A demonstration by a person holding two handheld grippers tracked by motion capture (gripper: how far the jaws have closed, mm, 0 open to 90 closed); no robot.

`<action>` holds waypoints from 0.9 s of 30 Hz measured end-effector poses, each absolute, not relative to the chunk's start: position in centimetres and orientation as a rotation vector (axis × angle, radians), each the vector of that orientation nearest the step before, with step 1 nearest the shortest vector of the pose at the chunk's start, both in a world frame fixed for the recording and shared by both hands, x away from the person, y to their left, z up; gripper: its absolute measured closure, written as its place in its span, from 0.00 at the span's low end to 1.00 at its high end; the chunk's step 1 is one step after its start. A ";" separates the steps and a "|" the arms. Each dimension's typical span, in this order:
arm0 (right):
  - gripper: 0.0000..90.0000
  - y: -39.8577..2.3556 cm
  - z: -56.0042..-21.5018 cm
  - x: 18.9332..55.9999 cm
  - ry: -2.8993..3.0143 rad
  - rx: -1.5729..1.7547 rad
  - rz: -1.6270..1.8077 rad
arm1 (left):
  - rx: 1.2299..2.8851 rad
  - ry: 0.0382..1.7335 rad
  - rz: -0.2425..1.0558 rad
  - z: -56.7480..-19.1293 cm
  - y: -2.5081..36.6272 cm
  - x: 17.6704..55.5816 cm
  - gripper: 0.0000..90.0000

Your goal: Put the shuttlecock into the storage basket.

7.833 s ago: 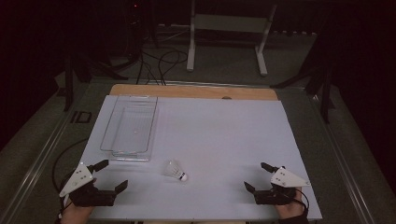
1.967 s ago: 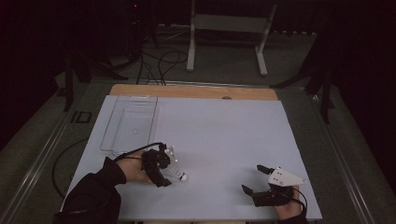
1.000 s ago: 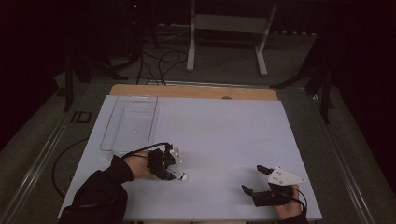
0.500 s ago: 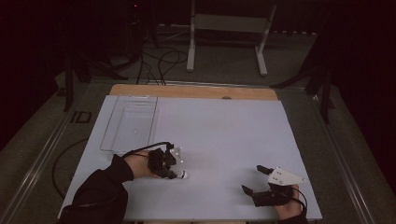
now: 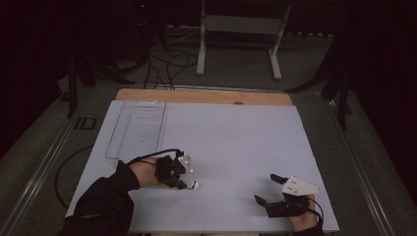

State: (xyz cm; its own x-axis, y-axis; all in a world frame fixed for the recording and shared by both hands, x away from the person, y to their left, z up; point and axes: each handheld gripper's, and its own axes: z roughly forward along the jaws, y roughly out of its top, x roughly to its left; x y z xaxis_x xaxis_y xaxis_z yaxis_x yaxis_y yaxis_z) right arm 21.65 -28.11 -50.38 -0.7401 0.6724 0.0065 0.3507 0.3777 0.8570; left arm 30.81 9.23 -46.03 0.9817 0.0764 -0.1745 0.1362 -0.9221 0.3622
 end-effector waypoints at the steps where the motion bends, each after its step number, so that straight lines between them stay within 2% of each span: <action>1: 0.09 -28.1 -50.4 21.7 2.299 0.892 1.306 | 2.748 0.150 -0.216 -45.9 9.2 30.8 1.00; 27: 0.09 -28.0 -50.4 21.6 2.294 0.863 1.278 | 2.723 0.066 -0.229 -42.8 9.0 30.5 1.00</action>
State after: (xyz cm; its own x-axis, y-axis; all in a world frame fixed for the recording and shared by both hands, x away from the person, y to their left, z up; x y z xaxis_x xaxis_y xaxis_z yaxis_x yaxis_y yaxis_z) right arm 21.56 -27.96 -50.39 -0.7412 0.6707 -0.0276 0.3296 0.3994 0.8555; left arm 30.46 8.96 -42.85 0.9855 0.0126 -0.1694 0.0790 -0.9169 0.3912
